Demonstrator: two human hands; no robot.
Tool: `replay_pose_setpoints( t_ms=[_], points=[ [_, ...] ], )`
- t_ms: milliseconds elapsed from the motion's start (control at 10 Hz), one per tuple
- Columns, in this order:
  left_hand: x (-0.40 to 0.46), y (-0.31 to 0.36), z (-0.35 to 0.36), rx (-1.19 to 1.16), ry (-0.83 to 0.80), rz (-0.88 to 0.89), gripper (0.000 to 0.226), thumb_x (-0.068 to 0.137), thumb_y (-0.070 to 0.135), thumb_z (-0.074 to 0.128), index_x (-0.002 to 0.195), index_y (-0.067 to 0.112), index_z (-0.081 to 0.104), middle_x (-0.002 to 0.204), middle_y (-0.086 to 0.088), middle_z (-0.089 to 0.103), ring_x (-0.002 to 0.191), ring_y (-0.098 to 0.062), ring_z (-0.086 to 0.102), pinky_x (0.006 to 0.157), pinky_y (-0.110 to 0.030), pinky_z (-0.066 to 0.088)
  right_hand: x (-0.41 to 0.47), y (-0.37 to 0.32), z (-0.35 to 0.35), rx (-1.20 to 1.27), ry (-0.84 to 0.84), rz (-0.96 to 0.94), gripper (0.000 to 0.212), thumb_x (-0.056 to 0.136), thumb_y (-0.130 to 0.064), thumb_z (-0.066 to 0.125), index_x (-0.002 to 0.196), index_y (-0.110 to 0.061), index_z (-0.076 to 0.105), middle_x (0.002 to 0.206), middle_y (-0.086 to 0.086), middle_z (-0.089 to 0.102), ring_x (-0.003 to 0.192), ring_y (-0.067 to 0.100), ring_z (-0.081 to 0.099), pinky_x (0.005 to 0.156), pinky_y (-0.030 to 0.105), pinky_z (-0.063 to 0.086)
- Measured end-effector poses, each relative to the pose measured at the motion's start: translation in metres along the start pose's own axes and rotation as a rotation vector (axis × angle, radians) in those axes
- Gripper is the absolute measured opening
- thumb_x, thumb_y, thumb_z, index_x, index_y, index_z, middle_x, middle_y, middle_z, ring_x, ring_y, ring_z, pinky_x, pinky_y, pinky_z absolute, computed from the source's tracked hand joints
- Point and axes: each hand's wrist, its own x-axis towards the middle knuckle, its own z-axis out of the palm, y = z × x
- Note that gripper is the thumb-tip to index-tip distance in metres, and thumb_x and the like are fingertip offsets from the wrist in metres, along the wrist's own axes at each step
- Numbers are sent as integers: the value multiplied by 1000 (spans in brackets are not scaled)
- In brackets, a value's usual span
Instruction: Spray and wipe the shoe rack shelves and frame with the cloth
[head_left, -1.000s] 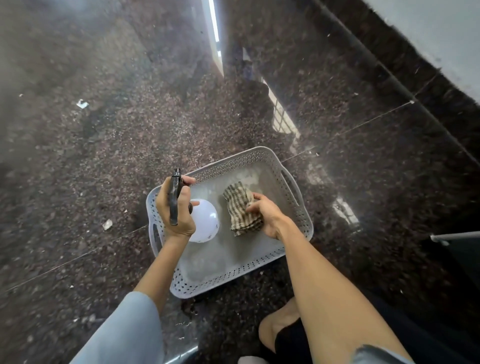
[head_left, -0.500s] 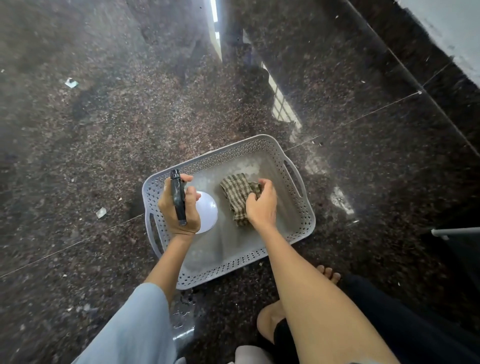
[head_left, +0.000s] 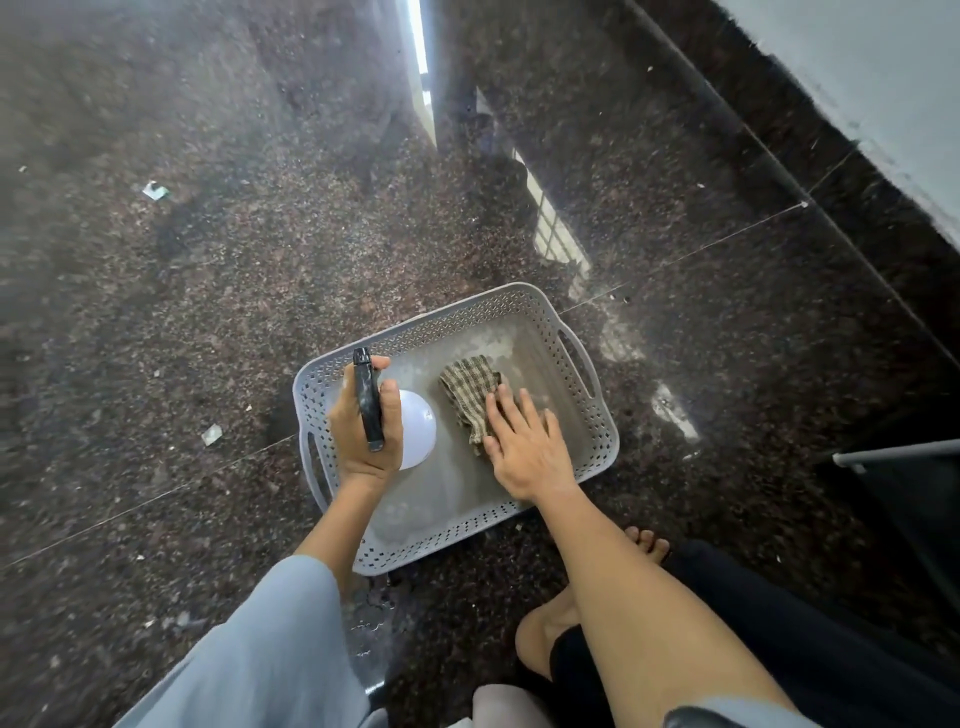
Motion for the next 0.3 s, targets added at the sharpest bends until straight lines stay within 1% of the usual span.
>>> replay_pose_setpoints(
  t_ms=[100,200,300],
  points=[
    [0,11,-10,121,-94,-136,40,89,43,50,115,14,57,61,4,54,52,-24,52,56,-45,49,-8,-4,-11,-73,-31,-36,56,102,-37,17,152,-23,-4,159,-3,-13,146,19,-14,118,46,-4],
    [0,28,-24,243,-255,-268,66,78,57,61,129,19,46,76,-7,64,72,-30,63,69,-50,53,-15,-12,-29,-90,-15,-34,55,102,-37,16,151,-23,-5,159,-3,-12,146,19,-14,118,45,-5],
    [-2,34,-36,311,-419,-394,107,74,46,79,153,20,12,139,-20,50,124,-38,51,100,-52,44,-22,-30,-54,-83,60,-56,55,102,-37,17,152,-22,-4,160,-3,-8,146,19,-11,119,43,-5]
  ],
)
